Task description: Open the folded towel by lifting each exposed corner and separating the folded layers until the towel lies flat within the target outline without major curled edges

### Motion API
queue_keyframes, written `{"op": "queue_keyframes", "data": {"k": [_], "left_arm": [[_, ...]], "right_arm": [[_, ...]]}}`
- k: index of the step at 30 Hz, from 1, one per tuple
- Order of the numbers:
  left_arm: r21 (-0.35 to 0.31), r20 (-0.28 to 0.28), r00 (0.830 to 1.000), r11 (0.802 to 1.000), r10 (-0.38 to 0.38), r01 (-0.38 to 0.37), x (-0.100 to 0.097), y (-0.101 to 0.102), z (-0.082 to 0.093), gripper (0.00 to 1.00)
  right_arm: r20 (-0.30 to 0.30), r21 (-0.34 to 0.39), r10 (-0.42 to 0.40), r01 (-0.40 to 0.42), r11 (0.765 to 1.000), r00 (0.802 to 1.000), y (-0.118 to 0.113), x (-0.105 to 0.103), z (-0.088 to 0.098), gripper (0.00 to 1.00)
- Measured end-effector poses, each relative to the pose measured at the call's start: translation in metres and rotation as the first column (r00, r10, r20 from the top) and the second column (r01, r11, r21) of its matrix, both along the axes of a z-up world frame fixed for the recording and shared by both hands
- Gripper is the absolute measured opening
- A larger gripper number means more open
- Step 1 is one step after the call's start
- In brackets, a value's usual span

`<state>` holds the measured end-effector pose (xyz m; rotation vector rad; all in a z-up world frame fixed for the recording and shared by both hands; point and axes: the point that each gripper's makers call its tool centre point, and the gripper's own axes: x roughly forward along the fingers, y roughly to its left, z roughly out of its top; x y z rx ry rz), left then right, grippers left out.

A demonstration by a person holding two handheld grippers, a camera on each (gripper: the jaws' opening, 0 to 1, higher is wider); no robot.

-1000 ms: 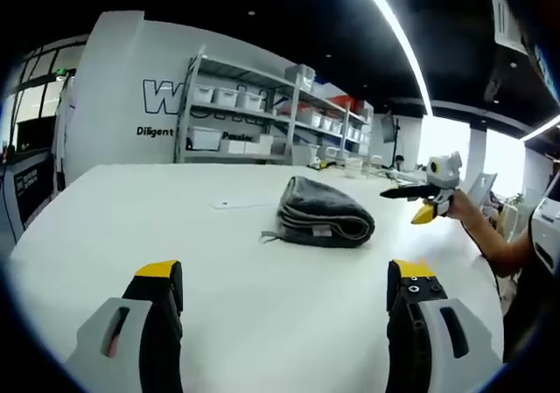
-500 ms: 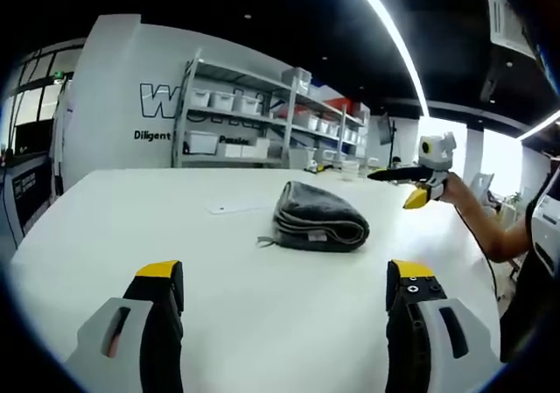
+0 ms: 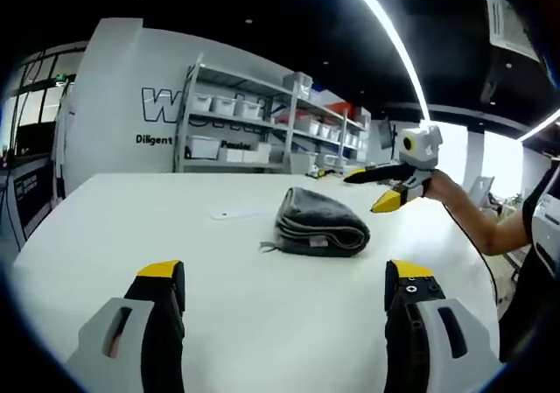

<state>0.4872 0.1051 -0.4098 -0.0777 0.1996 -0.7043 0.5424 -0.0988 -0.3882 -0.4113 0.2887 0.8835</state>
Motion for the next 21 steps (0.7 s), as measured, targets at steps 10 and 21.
{"op": "queue_keyframes", "data": {"k": [10,21], "left_arm": [[-0.003,-0.002,1.0,1.0,-0.001,0.001,0.0,0.001,0.0,0.93],[0.014,-0.006,1.0,1.0,-0.012,0.012,-0.001,-0.001,-0.002,0.92]], "right_arm": [[0.008,-0.069,0.022,-0.022,0.997,1.0,0.025,0.023,-0.008,0.46],[-0.007,-0.151,0.027,-0.027,0.988,1.0,0.058,0.044,-0.026,0.27]]}}
